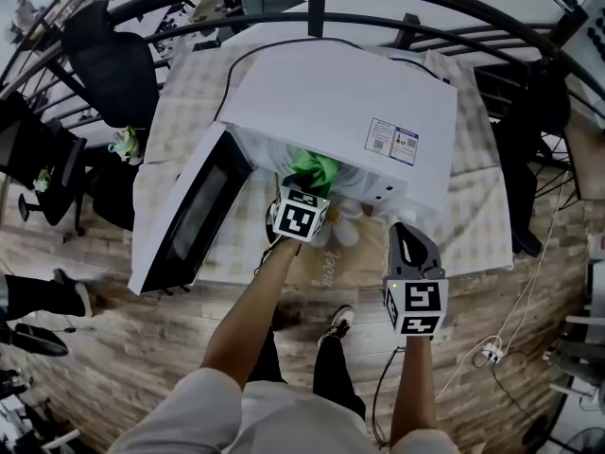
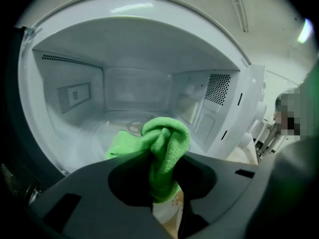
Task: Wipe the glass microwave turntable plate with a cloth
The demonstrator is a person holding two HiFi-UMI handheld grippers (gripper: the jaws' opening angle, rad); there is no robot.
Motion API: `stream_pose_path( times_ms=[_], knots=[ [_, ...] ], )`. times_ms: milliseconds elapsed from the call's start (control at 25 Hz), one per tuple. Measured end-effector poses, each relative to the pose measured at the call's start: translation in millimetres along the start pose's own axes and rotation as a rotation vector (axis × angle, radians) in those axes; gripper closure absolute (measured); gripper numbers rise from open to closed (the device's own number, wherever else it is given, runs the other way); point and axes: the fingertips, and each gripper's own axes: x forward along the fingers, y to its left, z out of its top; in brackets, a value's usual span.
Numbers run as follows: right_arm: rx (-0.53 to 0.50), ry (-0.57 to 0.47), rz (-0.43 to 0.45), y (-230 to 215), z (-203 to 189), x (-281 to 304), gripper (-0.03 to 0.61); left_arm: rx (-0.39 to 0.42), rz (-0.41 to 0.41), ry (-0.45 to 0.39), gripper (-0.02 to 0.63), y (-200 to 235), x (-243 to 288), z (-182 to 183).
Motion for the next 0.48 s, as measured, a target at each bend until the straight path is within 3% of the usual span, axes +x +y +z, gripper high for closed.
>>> stream_pose_path(
  times_ms=[160, 320, 400, 480],
  knots=[
    [0.022, 0.006, -0.012, -1.5, -3.8, 0.3, 0.565, 0.058, -0.086, -0.014, 0.486, -43.4, 27.8, 15.9],
    [0.030, 0.010, -0.007, 4.5, -4.4, 2.1, 0.565, 0.006, -0.135, -0.099, 0.485, -49.3, 34.6, 32.0],
    [0.027, 0.009, -0.004, 6.5, -3.1, 2.9, 0.565, 0.004, -0.108, -0.170, 0.485, -34.4, 24.1, 40.0],
    [0.026, 0.010, -0.002, 7.1, -3.0, 4.9, 0.565, 0.049, -0.011, -0.227, 0.483, -5.6, 10.2, 48.6]
  ],
)
